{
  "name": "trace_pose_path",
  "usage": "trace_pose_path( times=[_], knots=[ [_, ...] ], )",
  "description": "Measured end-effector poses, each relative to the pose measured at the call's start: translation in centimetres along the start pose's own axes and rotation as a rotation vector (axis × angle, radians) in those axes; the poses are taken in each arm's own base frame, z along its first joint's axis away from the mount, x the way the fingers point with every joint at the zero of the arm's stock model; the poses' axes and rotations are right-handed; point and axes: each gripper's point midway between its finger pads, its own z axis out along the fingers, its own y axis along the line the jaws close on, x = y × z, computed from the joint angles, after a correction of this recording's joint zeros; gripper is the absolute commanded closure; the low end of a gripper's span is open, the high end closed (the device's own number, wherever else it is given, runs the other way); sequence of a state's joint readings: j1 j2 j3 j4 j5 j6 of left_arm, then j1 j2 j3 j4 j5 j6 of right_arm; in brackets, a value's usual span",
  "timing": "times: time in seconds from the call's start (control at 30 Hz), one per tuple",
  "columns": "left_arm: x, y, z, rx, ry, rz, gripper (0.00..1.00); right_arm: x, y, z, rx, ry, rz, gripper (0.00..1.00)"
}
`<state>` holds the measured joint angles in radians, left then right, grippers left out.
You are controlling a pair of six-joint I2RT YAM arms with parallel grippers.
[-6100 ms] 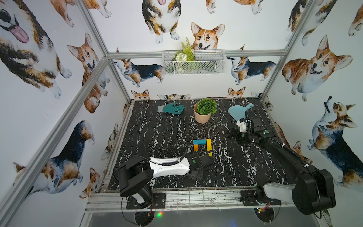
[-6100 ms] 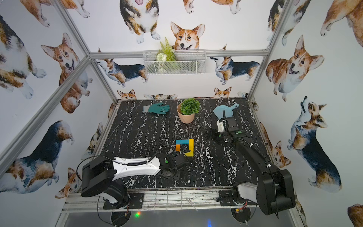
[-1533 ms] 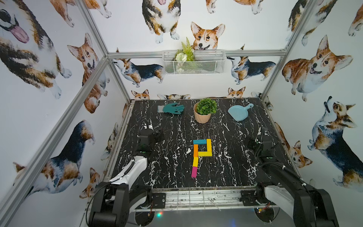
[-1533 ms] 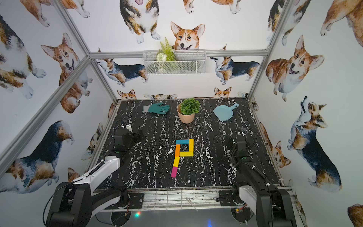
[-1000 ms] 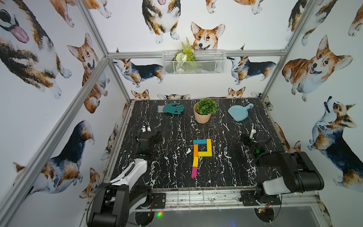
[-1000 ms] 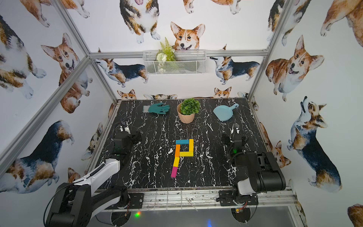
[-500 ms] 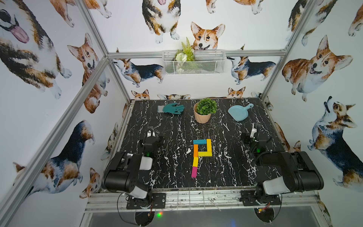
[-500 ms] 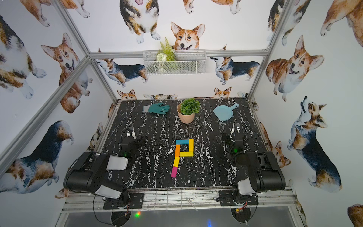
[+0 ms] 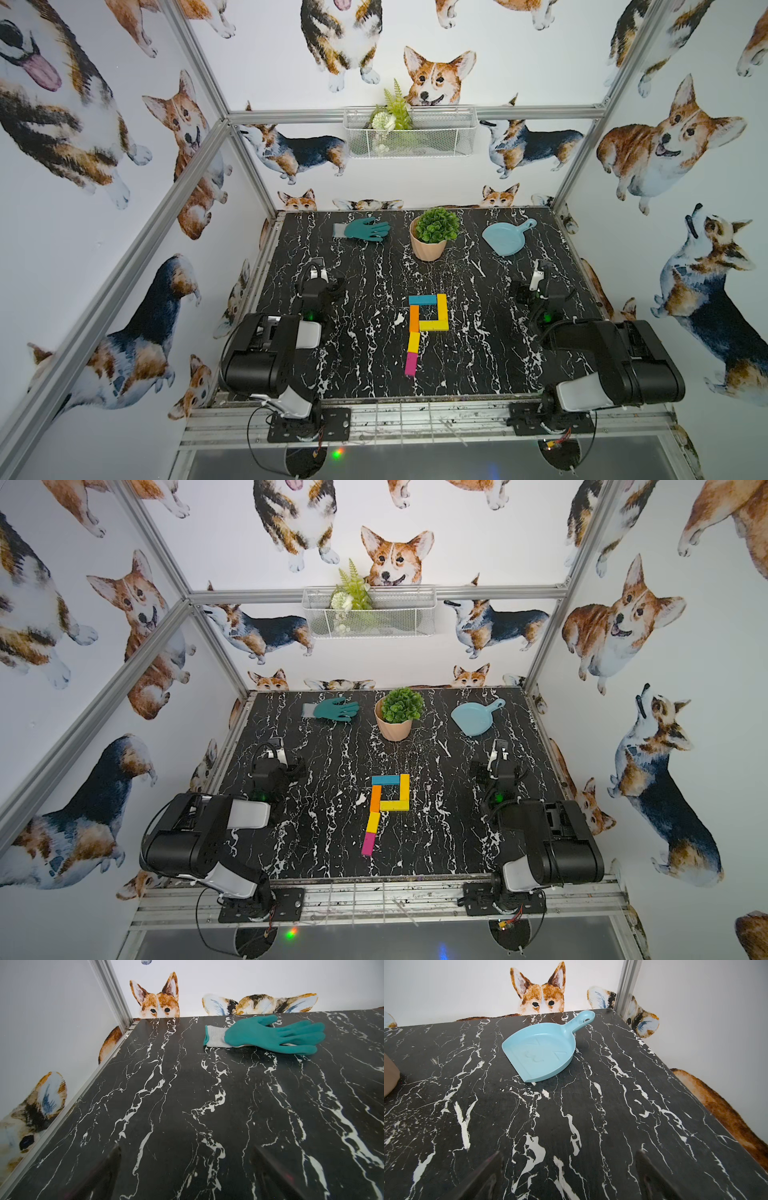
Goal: Assemble the letter p with building blocks
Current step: Reset both arms
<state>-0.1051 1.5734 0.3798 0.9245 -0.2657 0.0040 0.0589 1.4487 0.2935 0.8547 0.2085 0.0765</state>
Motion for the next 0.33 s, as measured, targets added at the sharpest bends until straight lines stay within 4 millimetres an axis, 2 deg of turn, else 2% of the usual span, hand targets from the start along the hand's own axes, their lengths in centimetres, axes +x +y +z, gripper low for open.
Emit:
trace_pose_path(
  times=[0.33],
  knots=[
    [0.07, -0.16, 0.00, 0.010, 0.003, 0.000, 0.00, -0.67, 0.05, 0.64, -0.017, 0.003, 0.007, 0.00]
  ],
)
